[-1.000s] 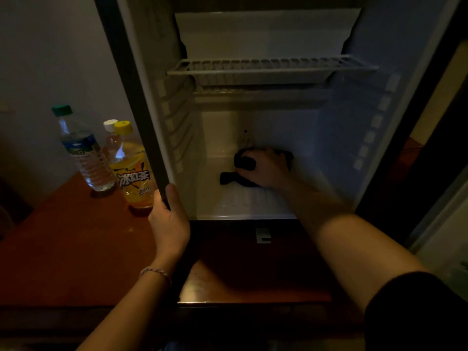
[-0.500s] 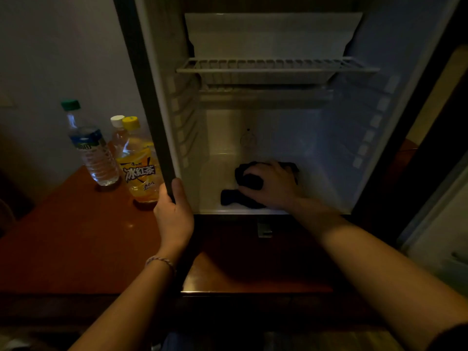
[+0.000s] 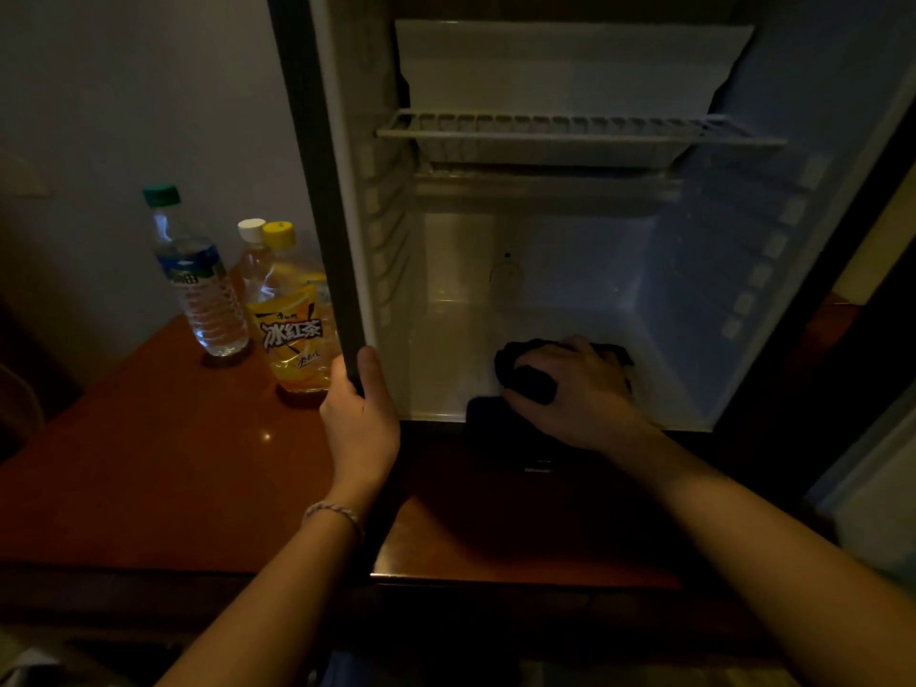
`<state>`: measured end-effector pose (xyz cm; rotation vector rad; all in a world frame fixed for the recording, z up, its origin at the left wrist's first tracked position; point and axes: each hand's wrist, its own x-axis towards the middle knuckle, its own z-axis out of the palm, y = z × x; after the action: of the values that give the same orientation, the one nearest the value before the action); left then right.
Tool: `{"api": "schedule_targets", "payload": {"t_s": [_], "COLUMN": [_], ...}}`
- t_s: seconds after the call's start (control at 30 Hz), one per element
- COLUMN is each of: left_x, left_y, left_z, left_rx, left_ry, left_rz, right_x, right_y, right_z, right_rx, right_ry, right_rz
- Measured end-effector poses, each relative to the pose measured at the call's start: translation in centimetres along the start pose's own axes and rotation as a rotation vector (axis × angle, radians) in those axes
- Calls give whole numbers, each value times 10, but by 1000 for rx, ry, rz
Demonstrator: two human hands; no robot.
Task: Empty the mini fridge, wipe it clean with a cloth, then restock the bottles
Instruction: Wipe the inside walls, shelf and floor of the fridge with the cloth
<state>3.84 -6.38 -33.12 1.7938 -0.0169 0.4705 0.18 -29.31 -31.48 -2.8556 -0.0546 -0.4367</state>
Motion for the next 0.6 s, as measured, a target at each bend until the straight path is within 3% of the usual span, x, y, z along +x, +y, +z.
{"api": "schedule_targets", "payload": {"t_s": [0.2, 0.4, 0.6], "left_x": [2, 1, 1], "left_y": [-1, 1, -1], "left_z": [2, 1, -1], "left_rx": [-12, -14, -15], "left_ry": [-3, -7, -20], "left_rz": [21, 35, 43], "right_x": [44, 98, 96], "right_y": [10, 25, 30], "right_z": [16, 27, 24], "right_rx": [78, 38, 37], "right_ry": [133, 141, 100], "right_rz": [39, 132, 146]}}
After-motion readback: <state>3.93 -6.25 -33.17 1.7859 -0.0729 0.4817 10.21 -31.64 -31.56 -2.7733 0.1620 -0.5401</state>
